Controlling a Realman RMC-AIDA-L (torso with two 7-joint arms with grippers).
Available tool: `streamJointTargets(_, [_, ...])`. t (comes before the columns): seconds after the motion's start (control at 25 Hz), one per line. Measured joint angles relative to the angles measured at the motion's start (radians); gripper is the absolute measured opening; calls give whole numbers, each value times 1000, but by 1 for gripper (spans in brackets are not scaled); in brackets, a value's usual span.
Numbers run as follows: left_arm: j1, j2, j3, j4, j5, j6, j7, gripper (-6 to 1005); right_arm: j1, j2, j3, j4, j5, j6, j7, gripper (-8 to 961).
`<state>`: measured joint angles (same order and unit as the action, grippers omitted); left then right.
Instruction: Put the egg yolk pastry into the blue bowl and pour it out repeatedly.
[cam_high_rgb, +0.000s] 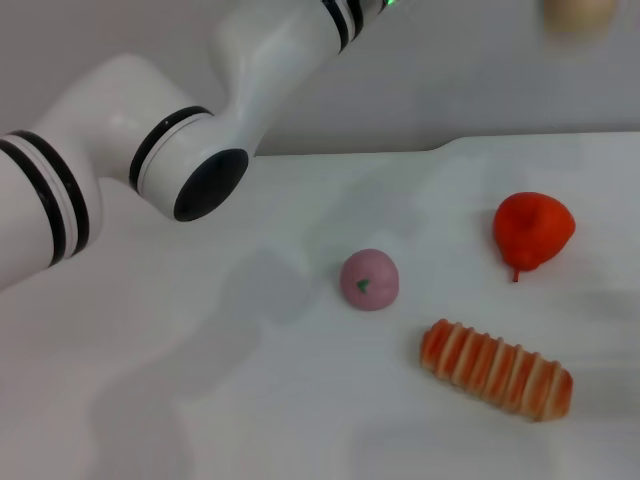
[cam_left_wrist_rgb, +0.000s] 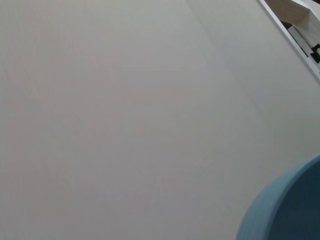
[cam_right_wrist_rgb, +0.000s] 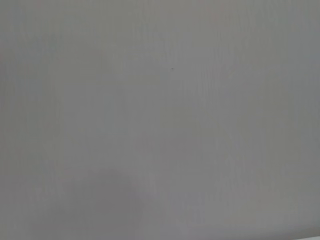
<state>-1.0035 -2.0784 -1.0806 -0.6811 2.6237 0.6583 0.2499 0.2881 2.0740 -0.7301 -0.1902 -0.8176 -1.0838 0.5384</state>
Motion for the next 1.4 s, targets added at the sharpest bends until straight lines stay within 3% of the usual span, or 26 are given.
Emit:
streamJointTargets(0.28, [1,0,4,-3,-1,-19,-7,0,2,1,0,0,0,0,0,526])
streamJointTargets(0.48, [4,2,-14,-50,-2,-161,-4,-1,9,1,0,1,0,-1,0,523])
streamJointTargets(0.52, [5,7,-49,-94,5,-314,0,-1,11,1,0,2,0,0,0,522])
streamJointTargets(0.76, [37,16,-188,-208,24,-717,54,-1,18,-1,-6,2,-8,4,-8,518])
streamJointTargets(1.0, [70,18,-412,-278,57,-1132,142,-1,24,-5,-16,-18,-36,5,31,514])
streamJointTargets(1.2, [74,20,-500,-274,103,-1306,143,-1,4,-6,-18,-146,-145,30,180,511])
streamJointTargets(1.4, [78,18,-503,-232,118,-1354,137,-1,-7,-6,-23,-460,-551,162,624,508])
